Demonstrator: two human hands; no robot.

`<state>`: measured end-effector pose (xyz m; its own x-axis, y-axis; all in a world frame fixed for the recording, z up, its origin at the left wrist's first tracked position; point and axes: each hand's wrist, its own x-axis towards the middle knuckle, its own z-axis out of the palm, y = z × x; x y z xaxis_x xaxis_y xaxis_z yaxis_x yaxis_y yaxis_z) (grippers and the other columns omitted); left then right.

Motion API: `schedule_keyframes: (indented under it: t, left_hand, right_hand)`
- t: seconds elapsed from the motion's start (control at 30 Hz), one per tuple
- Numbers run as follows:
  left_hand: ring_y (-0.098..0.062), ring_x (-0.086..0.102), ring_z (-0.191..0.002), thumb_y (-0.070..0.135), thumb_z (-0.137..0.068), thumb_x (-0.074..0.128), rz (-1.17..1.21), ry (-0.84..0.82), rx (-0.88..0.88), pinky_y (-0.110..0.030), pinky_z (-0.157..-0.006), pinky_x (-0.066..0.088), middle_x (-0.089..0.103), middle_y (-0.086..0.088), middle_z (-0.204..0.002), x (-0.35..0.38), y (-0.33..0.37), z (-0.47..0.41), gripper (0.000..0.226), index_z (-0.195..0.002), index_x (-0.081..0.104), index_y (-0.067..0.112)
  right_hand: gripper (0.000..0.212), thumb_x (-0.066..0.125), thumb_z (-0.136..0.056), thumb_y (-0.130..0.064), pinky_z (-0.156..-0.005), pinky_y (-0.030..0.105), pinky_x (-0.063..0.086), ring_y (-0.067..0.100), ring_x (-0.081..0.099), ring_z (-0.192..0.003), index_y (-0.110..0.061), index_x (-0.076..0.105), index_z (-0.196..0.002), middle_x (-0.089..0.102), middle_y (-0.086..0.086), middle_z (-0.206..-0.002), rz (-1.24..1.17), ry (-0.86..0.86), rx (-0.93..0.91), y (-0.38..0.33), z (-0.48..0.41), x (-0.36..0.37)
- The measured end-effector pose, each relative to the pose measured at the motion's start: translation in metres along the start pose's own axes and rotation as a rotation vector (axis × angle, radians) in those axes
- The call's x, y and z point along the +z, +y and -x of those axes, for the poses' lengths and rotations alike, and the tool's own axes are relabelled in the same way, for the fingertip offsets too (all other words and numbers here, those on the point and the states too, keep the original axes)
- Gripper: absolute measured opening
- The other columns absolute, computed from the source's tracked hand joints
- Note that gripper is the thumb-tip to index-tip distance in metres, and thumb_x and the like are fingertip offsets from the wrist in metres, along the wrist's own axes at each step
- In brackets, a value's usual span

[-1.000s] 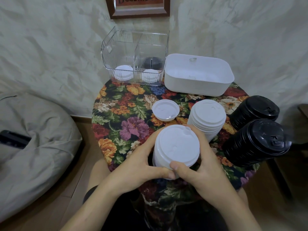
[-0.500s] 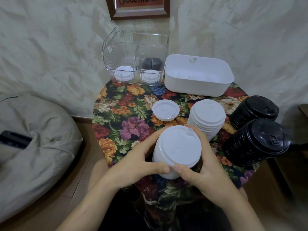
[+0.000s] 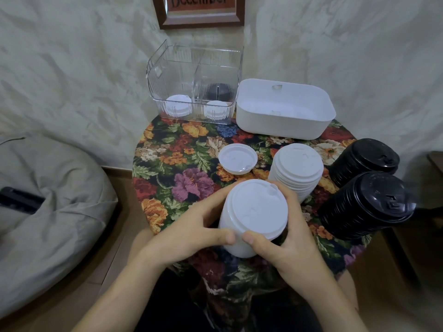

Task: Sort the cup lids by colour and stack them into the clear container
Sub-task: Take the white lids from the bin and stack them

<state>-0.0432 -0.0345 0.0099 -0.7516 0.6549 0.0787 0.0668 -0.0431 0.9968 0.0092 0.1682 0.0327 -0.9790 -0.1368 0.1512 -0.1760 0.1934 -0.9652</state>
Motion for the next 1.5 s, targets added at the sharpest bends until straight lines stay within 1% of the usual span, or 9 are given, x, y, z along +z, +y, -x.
schedule_keyframes:
  t: [0.13,0.27,0.43,0.67,0.77,0.87,1.17,1.37,1.5]
  left_hand:
    - [-0.019,0.057,-0.136,0.041,-0.103,0.044,0.06,0.301,-0.018,-0.045,-0.115,0.043,0.063,0.001,-0.143,-0.017,-0.009,-0.011,0.046,-0.141,0.061,0.021]
    - [-0.009,0.067,-0.114,0.025,-0.1,0.065,-0.27,0.618,0.048,-0.029,-0.095,0.053,0.072,0.014,-0.12,-0.031,-0.006,-0.025,0.024,-0.124,0.071,0.027]
    - [-0.016,0.05,-0.132,0.026,-0.095,0.073,-0.983,0.56,0.069,-0.03,-0.108,0.038,0.06,0.008,-0.14,-0.04,-0.017,-0.056,0.038,-0.133,0.068,0.027]
    - [-0.031,0.047,-0.142,0.019,-0.091,0.077,-1.149,0.482,0.047,-0.04,-0.117,0.034,0.066,-0.005,-0.137,-0.046,-0.021,-0.078,0.016,-0.107,0.079,0.017]
    - [-0.017,0.05,-0.138,0.022,-0.096,0.071,-0.998,0.548,0.028,-0.037,-0.11,0.039,0.07,0.004,-0.13,-0.043,-0.011,-0.07,0.006,-0.101,0.073,0.02]
    - [-0.005,0.066,-0.103,0.027,-0.097,0.07,-0.634,0.604,-0.017,-0.036,-0.088,0.05,0.074,0.012,-0.109,-0.042,0.002,-0.054,0.002,-0.098,0.068,0.026]
    - [-0.02,0.076,-0.083,0.019,-0.091,0.068,0.309,0.629,0.068,-0.031,-0.076,0.063,0.077,-0.003,-0.097,-0.027,0.06,-0.014,0.016,-0.104,0.061,0.013]
    - [-0.022,0.073,-0.079,0.013,-0.086,0.066,0.348,0.449,-0.013,-0.03,-0.067,0.062,0.074,-0.013,-0.111,-0.011,0.067,0.0,0.051,-0.136,0.058,0.017]
    - [-0.017,0.065,-0.075,0.017,-0.087,0.065,0.187,0.42,-0.071,-0.029,-0.066,0.058,0.072,-0.007,-0.107,-0.005,0.062,0.002,0.048,-0.136,0.065,0.022]
  right_hand:
    - [0.08,0.08,-0.072,-0.054,-0.095,0.009,0.043,-0.005,0.051,-0.128,-0.046,0.042,-0.141,0.053,-0.03,-0.134,0.008,-0.017,0.029,0.001,-0.001,-0.002]
    - [0.078,0.079,-0.072,-0.056,-0.094,0.007,0.044,-0.008,0.05,-0.128,-0.053,0.039,-0.138,0.051,-0.034,-0.134,0.039,-0.021,0.052,0.0,-0.001,-0.003]
    - [0.078,0.079,-0.07,-0.057,-0.093,0.011,0.047,-0.005,0.051,-0.127,-0.051,0.04,-0.137,0.051,-0.032,-0.133,0.056,-0.007,0.047,0.001,-0.003,-0.002]
    - [0.074,0.079,-0.07,-0.057,-0.093,0.013,0.048,-0.005,0.051,-0.127,-0.057,0.04,-0.133,0.051,-0.033,-0.133,0.038,-0.01,0.049,0.001,-0.002,-0.002]
    - [0.075,0.079,-0.071,-0.055,-0.094,0.011,0.046,-0.004,0.051,-0.127,-0.054,0.041,-0.135,0.051,-0.031,-0.133,0.031,-0.012,0.041,0.002,-0.002,-0.002]
    - [0.076,0.079,-0.071,-0.052,-0.093,0.009,0.045,-0.006,0.051,-0.126,-0.048,0.042,-0.138,0.052,-0.032,-0.132,0.021,-0.018,0.033,0.002,-0.002,-0.002]
    - [0.079,0.079,-0.07,-0.054,-0.093,0.009,0.044,-0.005,0.052,-0.126,-0.044,0.042,-0.14,0.054,-0.031,-0.132,0.009,-0.022,0.031,0.002,-0.001,-0.003]
    - [0.079,0.083,-0.074,-0.046,-0.094,0.011,0.046,-0.005,0.055,-0.124,-0.044,0.04,-0.14,0.056,-0.031,-0.13,-0.011,-0.027,0.03,0.002,-0.001,-0.002]
    - [0.08,0.083,-0.078,-0.035,-0.096,0.012,0.046,-0.006,0.054,-0.126,-0.04,0.038,-0.144,0.055,-0.032,-0.133,-0.019,-0.03,0.019,0.002,-0.001,-0.002]
